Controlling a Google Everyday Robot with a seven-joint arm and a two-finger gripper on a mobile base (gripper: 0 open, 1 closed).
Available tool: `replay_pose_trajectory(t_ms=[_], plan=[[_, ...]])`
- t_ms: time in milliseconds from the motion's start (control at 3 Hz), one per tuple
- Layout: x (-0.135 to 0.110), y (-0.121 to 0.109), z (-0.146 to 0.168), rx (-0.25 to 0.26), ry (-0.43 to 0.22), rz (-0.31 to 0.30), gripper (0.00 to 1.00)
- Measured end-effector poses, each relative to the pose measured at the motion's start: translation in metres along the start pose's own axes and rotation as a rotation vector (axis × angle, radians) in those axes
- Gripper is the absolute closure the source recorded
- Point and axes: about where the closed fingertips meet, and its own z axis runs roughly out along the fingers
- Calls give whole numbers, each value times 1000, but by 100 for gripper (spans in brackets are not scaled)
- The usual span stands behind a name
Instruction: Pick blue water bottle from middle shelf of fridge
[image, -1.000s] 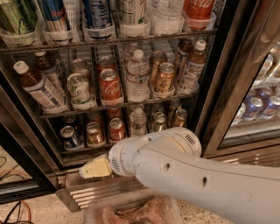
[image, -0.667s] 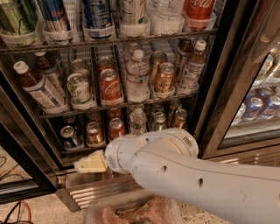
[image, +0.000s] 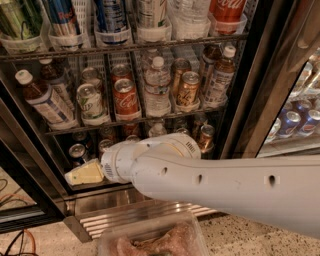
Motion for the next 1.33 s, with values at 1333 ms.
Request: replay_pose_trajectory(t_ms=[1333], plan=[[-60, 29, 24, -71, -156, -61, 0]])
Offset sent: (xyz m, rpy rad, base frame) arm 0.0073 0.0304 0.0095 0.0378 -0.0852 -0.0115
